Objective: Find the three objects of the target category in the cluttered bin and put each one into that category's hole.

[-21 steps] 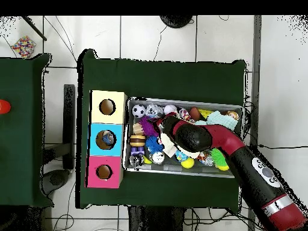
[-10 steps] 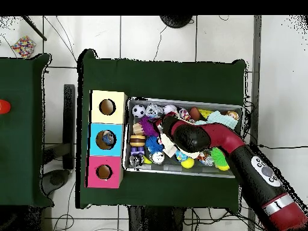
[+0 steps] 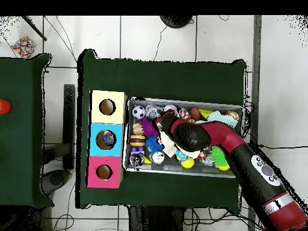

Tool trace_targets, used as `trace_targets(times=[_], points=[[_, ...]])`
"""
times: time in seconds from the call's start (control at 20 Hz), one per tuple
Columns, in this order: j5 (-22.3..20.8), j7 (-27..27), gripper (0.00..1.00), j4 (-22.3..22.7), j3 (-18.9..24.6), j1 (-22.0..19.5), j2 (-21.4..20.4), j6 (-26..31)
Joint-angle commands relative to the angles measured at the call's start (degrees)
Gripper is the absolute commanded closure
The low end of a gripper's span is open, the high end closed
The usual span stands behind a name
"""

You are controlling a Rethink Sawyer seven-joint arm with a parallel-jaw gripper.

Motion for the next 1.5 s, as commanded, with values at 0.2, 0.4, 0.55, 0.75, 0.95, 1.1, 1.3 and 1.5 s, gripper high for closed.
trace_targets(times=[0.2,0.4,0.55,0.75,0.95,1.1,1.3,1.5], points=[[-6.29,-7.46,0.00,-2.49,1.06,0.42,0.08,-5.61],[-6.83,-7.66,0.00,-3.09,0.37,0.81,-0.07,-5.08],[-6.80,-8.14,0.00,-3.59,-0.06,1.04,-0.22,-4.06],[-7.53,-7.20,0.00,-3.45,-1.33,1.87,-1.38,-3.16],[-8.15,-8.05,0.00,-4.67,-3.12,2.80,-1.40,-0.79],[-8.88,-8.15,0.00,-5.53,-4.64,3.90,-1.87,0.39],[-7.91,-8.14,0.00,-7.65,-5.95,6.96,-5.08,4.04],[-9.02,-9.11,0.00,-8.16,-7.98,7.63,-5.60,3.77]])
